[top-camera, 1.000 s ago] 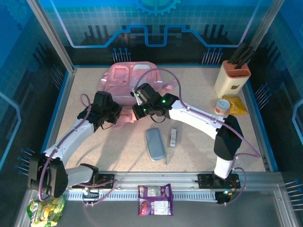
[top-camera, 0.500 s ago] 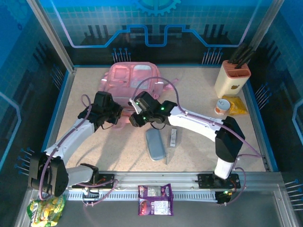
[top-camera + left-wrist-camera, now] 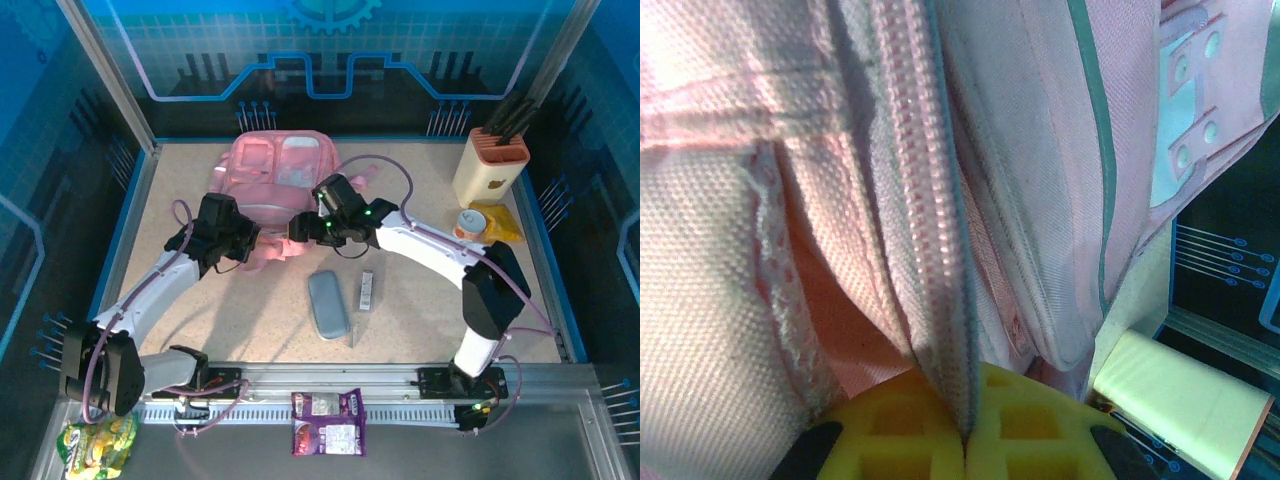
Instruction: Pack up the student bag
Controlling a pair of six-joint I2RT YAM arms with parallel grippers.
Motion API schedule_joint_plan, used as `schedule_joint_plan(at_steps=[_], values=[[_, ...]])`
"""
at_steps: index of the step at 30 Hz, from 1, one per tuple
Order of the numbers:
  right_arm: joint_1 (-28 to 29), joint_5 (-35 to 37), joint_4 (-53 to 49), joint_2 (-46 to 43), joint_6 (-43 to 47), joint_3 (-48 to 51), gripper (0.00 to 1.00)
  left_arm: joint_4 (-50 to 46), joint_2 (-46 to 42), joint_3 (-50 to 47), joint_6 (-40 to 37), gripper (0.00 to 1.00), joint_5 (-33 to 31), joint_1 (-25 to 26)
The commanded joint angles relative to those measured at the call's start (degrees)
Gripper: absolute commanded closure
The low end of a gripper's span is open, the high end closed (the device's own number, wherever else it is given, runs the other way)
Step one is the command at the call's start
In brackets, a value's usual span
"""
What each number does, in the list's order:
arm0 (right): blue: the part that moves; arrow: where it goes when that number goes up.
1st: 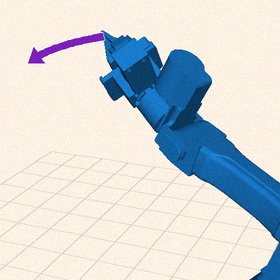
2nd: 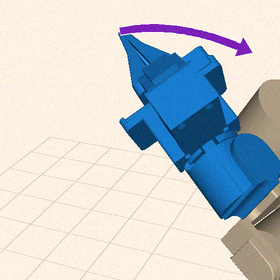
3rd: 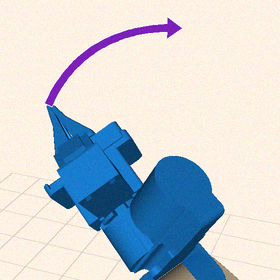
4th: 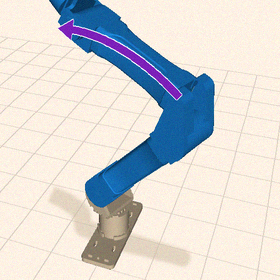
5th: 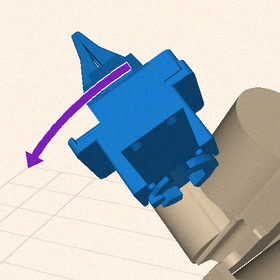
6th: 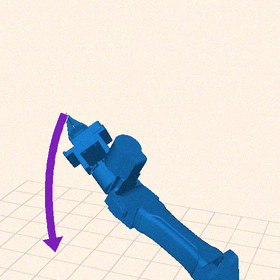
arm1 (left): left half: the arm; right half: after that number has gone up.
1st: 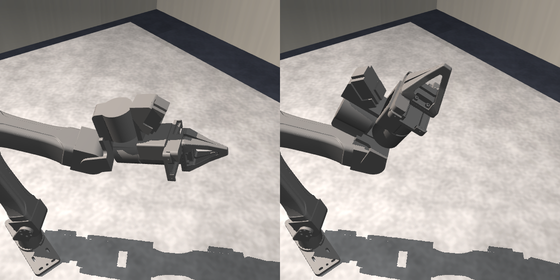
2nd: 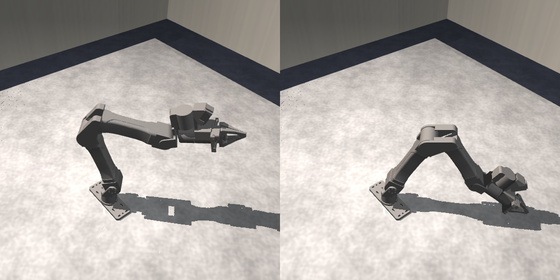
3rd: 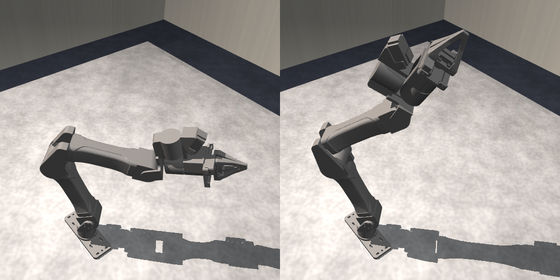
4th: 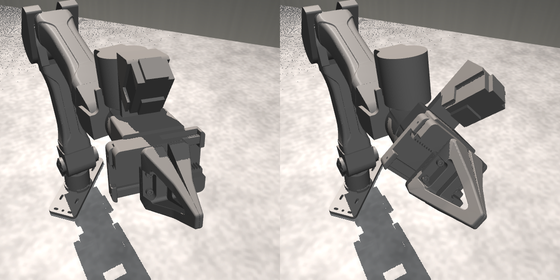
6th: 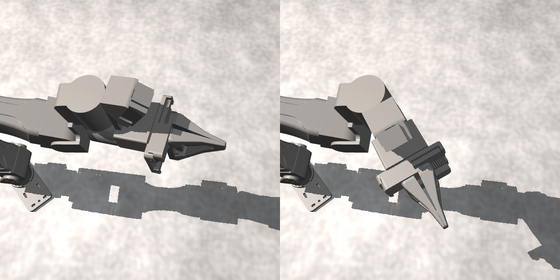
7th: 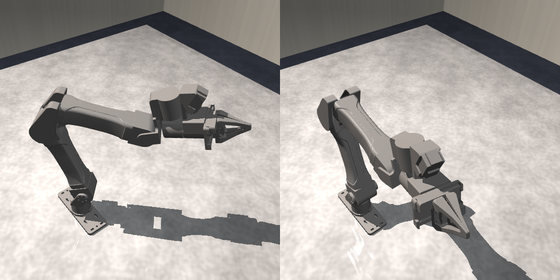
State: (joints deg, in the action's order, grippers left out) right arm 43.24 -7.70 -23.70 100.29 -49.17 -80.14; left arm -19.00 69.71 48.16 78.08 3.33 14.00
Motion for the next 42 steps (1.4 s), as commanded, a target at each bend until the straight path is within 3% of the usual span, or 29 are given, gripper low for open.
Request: schedule_joint_plan(at_steps=[1, 11, 22, 30, 37, 42], values=[[-0.38, -2.2, 2.6, 2.33, -9.33, -1.56, 0.28, 6.25, -1.03, 0.81, -0.26, 1.0, 0.58, 0.15], [-0.46, 3.04, 1.42, 5.52, -12.79, -5.53, 0.26, 6.86, -0.36, 0.8, -0.55, 1.0, 0.36, 1.38], [-2.32, 4.13, 1.42, 10.66, -12.0, -9.42, 0.39, 6.7, 0.42, 1.14, -0.34, 1.0, -0.27, 2.85], [-3.95, 0.41, 5.12, 15.37, -9.09, -12.57, 0.65, 6.83, 0.59, 0.98, -0.28, 1.0, 0.15, 3.02], [-5.0, 0.59, 8.06, 12.35, -6.98, -14.52, 0.98, 6.07, 0.7, 0.91, -0.99, 1.0, 0.1, 3.14], [-7.73, -1.63, 17.69, 6.37, -5.19, -10.32, 1.0, 4.21, -0.22, -0.07, -2.65, 1.0, 0.11, 2.22]])
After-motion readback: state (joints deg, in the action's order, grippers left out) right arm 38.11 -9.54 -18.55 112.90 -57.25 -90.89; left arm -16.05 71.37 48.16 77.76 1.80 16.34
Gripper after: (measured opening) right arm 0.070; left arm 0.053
